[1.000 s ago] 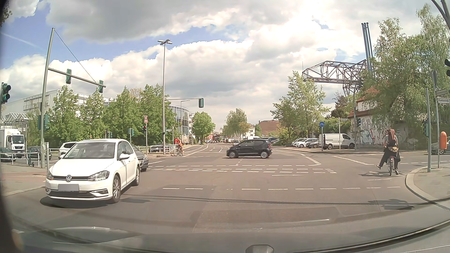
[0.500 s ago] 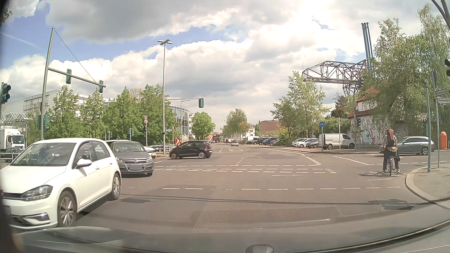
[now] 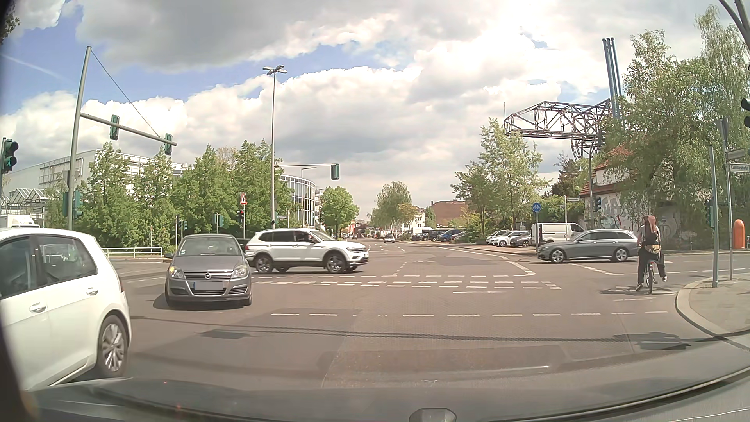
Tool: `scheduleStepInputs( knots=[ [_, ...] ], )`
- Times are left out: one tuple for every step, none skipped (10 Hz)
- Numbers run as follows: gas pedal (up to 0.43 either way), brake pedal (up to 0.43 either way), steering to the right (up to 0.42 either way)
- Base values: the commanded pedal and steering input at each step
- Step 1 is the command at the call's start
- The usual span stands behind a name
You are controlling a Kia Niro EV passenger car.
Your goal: Follow the waypoints while adhering to traffic rules and regulations
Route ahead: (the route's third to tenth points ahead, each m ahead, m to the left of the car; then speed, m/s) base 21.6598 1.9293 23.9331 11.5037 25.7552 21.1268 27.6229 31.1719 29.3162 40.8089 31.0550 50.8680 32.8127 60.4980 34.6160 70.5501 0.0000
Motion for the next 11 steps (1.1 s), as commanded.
scheduleStepInputs(
  knots=[
    [0.000,0.341,-0.023],
    [0.000,0.341,-0.023],
    [0.000,0.341,-0.023],
    [0.000,0.341,-0.023],
    [0.000,0.341,-0.023],
    [0.000,0.341,-0.023],
    [0.000,0.341,-0.023],
    [0.000,0.341,-0.023],
    [0.000,0.341,-0.023],
    [0.000,0.341,-0.023],
    [0.000,0.341,-0.023]
  ],
)
